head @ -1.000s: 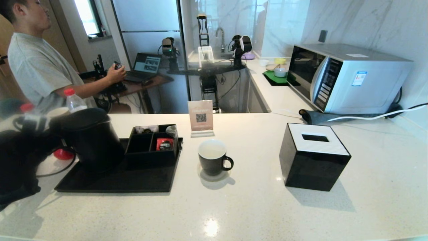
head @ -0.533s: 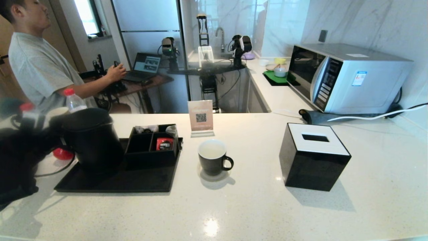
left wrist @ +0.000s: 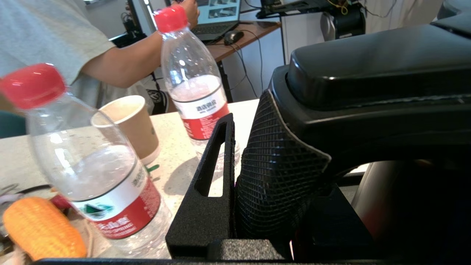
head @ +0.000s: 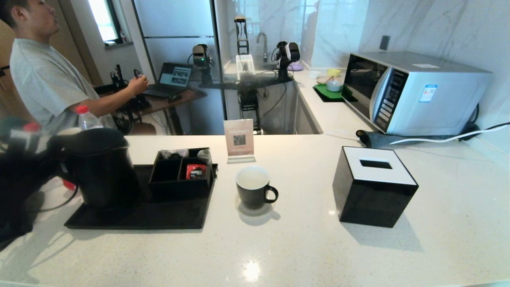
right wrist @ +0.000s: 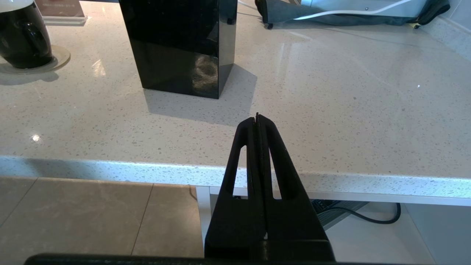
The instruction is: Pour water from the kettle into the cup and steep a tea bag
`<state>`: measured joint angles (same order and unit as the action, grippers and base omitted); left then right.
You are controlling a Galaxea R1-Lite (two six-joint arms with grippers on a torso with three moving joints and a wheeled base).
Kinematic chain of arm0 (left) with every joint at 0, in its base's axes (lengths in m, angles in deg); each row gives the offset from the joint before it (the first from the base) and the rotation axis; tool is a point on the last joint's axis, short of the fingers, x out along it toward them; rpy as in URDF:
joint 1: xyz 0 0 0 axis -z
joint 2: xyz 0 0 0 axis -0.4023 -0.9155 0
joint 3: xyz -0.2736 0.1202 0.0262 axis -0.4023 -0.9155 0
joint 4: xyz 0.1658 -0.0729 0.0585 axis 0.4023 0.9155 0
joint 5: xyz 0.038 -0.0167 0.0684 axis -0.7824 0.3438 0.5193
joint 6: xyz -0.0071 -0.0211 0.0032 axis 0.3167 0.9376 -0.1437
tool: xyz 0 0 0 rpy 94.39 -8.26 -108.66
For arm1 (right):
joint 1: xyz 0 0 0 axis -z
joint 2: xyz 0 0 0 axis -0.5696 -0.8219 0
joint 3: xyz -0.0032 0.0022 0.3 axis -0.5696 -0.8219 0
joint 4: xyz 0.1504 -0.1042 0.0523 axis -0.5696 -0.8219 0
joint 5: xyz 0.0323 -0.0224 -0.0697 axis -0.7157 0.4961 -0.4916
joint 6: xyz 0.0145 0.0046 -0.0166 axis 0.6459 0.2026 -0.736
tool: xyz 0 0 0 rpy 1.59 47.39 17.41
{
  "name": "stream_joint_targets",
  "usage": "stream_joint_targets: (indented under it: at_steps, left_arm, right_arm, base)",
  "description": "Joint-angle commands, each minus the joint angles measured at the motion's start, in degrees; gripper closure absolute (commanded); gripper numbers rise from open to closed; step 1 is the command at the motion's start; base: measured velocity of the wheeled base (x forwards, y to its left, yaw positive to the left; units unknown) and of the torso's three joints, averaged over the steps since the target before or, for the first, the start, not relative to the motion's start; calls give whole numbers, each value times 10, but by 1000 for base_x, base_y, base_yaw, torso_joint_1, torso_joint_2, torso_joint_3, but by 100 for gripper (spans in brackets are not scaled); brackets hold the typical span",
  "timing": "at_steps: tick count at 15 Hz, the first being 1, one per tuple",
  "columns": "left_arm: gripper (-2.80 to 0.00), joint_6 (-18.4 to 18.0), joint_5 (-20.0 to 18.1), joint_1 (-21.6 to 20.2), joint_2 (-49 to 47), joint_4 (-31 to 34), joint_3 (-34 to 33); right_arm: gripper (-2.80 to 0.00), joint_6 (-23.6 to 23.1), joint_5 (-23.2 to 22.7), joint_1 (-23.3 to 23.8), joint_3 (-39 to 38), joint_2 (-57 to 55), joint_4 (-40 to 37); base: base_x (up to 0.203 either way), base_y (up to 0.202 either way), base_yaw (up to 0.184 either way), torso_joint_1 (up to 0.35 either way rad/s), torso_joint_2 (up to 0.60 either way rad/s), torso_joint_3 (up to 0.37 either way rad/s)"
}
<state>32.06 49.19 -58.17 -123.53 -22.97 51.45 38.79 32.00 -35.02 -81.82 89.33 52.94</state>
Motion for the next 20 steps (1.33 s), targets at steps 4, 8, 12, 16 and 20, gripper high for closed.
stream_joint_targets:
  at_steps: [4,8,12,16,20]
  left_arm:
    - [0,14,-2,-6,45,-28,-22]
    - [0,18,-2,-14,83,-28,-62]
    - [0,18,-2,-16,137,-28,-117]
    - [0,15,-2,-19,203,-28,-193]
    - [0,5,-6,-19,277,-28,-264]
  right_arm:
    - [0,0,0,0,0,-1,0]
    - [0,0,0,0,0,-1,0]
    - [0,0,-1,0,0,-1,0]
    - [0,0,-1,0,0,-1,0]
    - [0,0,0,0,0,-1,0]
  base:
    - [0,0,0,0,0,0]
    - [0,0,0,0,0,0]
    - [0,0,0,0,0,0]
    - [0,0,0,0,0,0]
    - [0,0,0,0,0,0]
